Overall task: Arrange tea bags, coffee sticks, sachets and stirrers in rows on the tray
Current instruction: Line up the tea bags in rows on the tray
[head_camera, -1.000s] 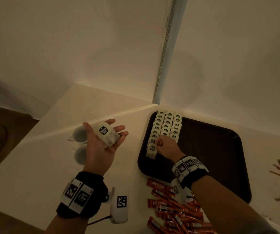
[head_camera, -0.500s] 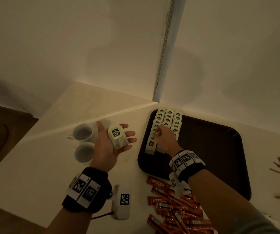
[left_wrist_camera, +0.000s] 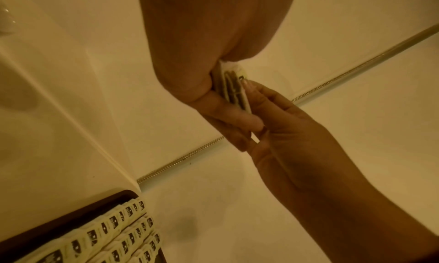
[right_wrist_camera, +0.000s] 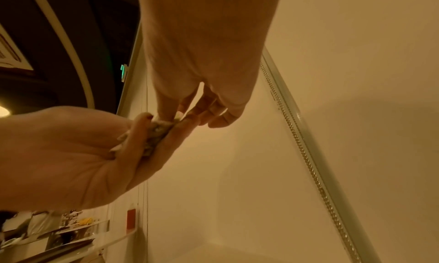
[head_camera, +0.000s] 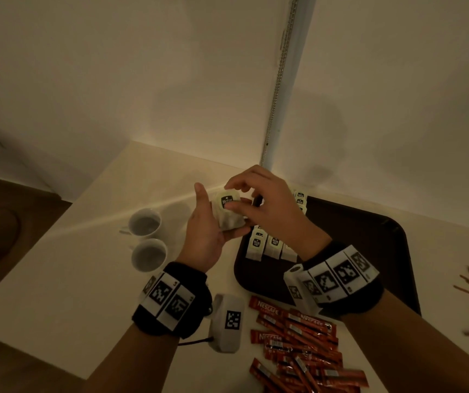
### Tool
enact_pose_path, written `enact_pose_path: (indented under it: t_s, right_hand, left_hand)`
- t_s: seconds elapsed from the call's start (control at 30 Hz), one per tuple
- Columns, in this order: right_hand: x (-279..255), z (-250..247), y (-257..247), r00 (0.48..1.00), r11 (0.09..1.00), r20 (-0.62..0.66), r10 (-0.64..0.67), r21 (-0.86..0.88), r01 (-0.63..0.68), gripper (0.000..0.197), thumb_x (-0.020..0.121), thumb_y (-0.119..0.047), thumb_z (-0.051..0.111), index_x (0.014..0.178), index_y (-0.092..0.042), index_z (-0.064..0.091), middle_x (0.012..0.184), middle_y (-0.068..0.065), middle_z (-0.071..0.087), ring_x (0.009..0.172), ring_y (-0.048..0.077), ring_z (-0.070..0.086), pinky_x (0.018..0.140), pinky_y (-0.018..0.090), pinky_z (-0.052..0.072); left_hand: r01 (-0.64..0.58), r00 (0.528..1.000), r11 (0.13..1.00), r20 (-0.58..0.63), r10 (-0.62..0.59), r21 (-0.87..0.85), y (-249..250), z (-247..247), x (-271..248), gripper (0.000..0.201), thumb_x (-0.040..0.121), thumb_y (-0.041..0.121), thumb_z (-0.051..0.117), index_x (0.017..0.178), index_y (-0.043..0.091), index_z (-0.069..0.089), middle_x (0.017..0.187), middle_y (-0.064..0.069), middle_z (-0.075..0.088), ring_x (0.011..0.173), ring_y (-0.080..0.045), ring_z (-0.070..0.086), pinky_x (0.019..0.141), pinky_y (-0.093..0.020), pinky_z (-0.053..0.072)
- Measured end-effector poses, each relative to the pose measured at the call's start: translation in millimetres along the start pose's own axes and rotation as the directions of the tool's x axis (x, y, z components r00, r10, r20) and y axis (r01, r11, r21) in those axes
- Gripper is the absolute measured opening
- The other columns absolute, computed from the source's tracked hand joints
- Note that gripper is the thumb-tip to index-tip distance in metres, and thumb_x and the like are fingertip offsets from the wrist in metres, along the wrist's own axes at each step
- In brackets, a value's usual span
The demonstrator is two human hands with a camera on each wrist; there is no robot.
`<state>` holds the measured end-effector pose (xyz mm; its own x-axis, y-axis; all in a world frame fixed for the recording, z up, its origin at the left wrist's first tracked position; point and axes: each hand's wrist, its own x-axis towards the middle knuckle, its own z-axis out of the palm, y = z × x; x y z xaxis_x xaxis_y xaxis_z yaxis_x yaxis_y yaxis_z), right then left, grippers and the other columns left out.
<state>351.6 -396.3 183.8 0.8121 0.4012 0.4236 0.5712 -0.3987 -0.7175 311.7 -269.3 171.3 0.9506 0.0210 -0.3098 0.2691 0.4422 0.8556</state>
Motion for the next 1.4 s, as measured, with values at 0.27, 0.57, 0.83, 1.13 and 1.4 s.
enact_pose_path:
  t_s: [0.27,0.57,0.83,1.13,1.4]
  right_hand:
    - [19.3,-39.2,-37.7,0.992,0.996,-0.101,0.070,0.066,-0.064,0.005,0.085,-0.017,0.067,0.086,-0.012,0.066,0.074,-0.010,0.062,0.070,0.001,0.056,0.060,0.020,0.048]
    - [28.1,-58.0,-68.7,0.996,0.995,-0.054,0.068,-0.068,-0.072,0.010,0.082,-0.022,0.071,0.082,-0.013,0.068,0.067,-0.003,0.063,0.062,0.006,0.057,0.058,0.009,0.043]
    - [34.6,-67.6,-80.5,0.995,0.985,-0.052,0.091,-0.145,-0.098,0.008,0.084,-0.021,0.068,0.085,-0.013,0.068,0.066,0.000,0.063,0.067,0.014,0.058,0.059,0.010,0.043]
    - [32.1,-64.4,-76.2,0.982,0.974,0.011,0.189,-0.131,-0.186,0.007,0.087,-0.018,0.063,0.083,-0.012,0.062,0.070,-0.001,0.063,0.059,0.005,0.054,0.056,0.013,0.044]
    - [32.3,-61.4,-78.9,0.985,0.971,0.070,0.159,-0.193,-0.143,0.015,0.083,-0.015,0.067,0.097,-0.015,0.064,0.067,-0.003,0.065,0.054,-0.003,0.056,0.056,0.008,0.042]
  left_hand:
    - [-0.114,0.986,0.989,0.111,0.124,-0.095,4.6,6.0,-7.7,0.039,0.081,0.041,0.052,0.108,0.015,0.061,0.101,0.002,0.073,0.092,-0.017,0.070,0.060,-0.020,0.053]
    - [-0.071,0.977,0.961,0.173,0.121,-0.268,6.4,22.7,-15.3,0.021,0.077,0.024,0.058,0.095,0.014,0.062,0.090,0.005,0.073,0.077,-0.010,0.069,0.053,-0.015,0.051]
    - [-0.006,0.980,0.933,0.182,0.076,-0.359,7.1,30.9,-23.1,0.021,0.077,0.026,0.056,0.093,0.014,0.063,0.083,0.004,0.073,0.067,-0.007,0.067,0.044,-0.013,0.048]
    - [0.034,0.989,0.908,0.146,0.030,-0.416,12.9,33.7,-23.7,0.024,0.077,0.031,0.058,0.092,0.014,0.065,0.080,0.001,0.073,0.064,-0.008,0.067,0.042,-0.012,0.046]
    - [0.070,0.984,0.920,0.180,0.000,-0.386,12.6,34.4,-22.8,0.023,0.073,0.039,0.060,0.081,0.023,0.074,0.077,0.002,0.070,0.067,-0.007,0.062,0.044,-0.013,0.047]
